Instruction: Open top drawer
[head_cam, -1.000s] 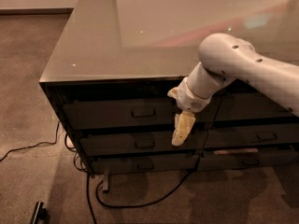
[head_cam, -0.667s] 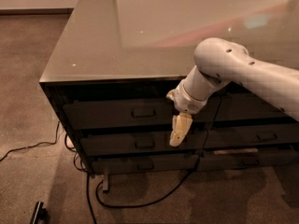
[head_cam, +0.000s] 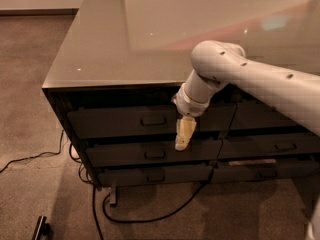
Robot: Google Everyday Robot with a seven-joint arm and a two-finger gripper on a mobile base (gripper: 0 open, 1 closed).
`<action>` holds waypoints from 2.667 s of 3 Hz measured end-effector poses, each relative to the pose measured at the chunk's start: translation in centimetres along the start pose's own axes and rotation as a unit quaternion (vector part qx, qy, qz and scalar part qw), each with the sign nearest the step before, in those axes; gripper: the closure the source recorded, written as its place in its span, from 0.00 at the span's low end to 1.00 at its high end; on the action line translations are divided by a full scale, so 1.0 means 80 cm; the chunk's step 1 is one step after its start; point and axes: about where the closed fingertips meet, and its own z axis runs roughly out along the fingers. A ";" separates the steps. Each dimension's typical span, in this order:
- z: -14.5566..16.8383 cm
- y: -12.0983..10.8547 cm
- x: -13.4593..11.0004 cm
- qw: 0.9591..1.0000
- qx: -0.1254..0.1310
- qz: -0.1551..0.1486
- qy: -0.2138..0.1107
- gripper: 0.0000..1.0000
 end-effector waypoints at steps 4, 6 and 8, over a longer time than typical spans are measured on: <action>0.032 -0.030 0.063 0.997 -0.001 0.050 0.056 0.19; 0.035 0.022 0.044 0.997 -0.024 0.011 0.066 0.65; 0.018 0.050 0.030 0.997 -0.036 -0.013 0.071 1.00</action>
Offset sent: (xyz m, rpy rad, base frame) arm 0.0387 -0.0276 -0.0241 -0.1127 0.0006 -0.0920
